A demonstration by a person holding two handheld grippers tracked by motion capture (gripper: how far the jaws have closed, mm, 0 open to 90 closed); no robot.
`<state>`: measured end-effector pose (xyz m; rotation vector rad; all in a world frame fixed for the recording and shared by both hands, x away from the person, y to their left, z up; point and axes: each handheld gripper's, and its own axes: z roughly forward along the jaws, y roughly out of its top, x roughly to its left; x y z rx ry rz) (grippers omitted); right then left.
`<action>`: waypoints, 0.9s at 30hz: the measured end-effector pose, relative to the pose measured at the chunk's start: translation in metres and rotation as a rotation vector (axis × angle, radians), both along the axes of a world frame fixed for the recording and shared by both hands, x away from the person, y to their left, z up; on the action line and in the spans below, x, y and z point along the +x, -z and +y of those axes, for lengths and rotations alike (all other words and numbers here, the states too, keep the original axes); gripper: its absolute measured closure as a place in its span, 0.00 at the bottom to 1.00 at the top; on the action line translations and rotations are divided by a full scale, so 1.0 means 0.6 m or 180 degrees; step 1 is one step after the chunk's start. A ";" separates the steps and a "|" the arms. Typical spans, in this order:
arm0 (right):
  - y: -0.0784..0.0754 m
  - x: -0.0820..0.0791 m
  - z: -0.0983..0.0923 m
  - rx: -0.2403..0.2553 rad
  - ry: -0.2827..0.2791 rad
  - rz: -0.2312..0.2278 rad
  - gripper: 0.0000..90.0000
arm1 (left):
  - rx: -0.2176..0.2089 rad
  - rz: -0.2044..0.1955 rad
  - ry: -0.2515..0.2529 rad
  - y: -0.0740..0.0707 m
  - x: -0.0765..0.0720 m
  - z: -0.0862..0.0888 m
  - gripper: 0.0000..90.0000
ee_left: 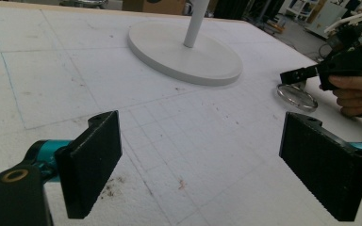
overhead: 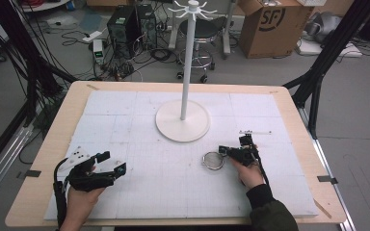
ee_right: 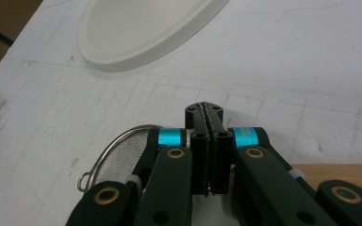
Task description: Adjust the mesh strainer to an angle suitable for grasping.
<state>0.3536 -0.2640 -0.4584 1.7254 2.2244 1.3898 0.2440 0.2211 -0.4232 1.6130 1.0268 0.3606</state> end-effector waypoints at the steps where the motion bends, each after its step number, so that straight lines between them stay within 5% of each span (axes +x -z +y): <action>1: 0.000 -0.001 0.001 0.0005 -0.0008 0.0002 1.00 | -0.0006 0.0003 -0.0004 0.000 0.000 0.000 0.16; 15: -0.001 -0.026 0.022 0.0037 -0.0283 0.0059 1.00 | 0.0011 0.0007 0.0003 0.000 0.000 -0.001 0.16; 27: 0.000 -0.034 0.030 0.0070 -0.0334 0.0069 1.00 | 0.0011 0.0006 0.0009 0.000 0.000 -0.002 0.16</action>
